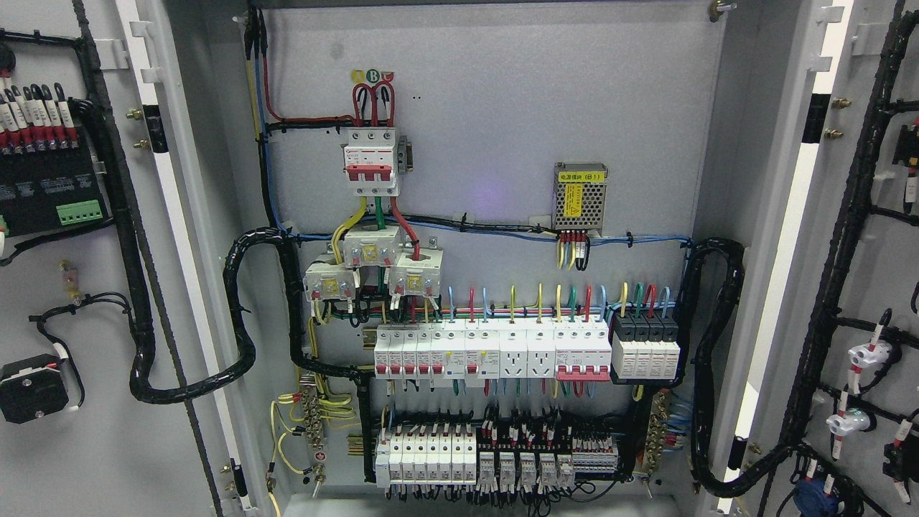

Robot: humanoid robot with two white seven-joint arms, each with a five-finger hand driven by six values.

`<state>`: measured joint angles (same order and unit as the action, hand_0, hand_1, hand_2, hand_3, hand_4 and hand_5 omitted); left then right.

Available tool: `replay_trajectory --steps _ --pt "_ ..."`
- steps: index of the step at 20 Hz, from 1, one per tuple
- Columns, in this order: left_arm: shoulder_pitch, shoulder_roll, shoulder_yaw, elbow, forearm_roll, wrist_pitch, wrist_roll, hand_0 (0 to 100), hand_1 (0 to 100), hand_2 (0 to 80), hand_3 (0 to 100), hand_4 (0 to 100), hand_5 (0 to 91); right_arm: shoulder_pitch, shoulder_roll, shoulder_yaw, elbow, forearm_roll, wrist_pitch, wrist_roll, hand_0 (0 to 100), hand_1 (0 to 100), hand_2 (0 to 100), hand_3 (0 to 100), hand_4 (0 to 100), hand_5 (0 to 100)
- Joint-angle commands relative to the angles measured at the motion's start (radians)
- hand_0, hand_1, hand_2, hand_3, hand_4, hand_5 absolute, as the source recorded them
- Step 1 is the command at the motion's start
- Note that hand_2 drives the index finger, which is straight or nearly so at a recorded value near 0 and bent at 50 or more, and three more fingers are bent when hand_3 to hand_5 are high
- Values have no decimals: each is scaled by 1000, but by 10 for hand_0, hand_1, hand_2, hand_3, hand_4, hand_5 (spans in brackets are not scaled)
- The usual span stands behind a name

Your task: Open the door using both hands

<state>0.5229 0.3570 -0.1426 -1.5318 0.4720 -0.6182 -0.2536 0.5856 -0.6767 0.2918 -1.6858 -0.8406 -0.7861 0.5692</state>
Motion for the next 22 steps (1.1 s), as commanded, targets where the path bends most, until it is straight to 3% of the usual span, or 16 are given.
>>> replay_trajectory --steps 1,3,8,13,16,22 --pt "23 -13 -55 208 -41 0 -4 0 0 0 0 42 0 63 66 139 104 87 -79 -32 0 0 0 0 0 0" --pt "17 -35 -55 280 -55 0 -6 0 0 0 0 42 0 65 83 165 156 110 -79 -41 0 0 0 0 0 0" --pt "-27 -98 -57 477 -59 -1 -35 0 0 0 0 42 0 57 189 182 375 135 -67 -66 0 0 0 0 0 0" --pt "-109 -154 -52 711 -135 -15 -42 0 0 0 0 42 0 60 235 204 494 146 -65 -66 0 0 0 0 0 0" --pt "-152 -184 -54 836 -159 -20 -42 0 0 0 0 42 0 60 285 201 612 152 -59 -71 0 0 0 0 0 0" --pt "-234 -234 -51 1090 -193 -17 -42 0 0 0 0 42 0 -48 413 187 937 149 -30 -83 0 0 0 0 0 0"
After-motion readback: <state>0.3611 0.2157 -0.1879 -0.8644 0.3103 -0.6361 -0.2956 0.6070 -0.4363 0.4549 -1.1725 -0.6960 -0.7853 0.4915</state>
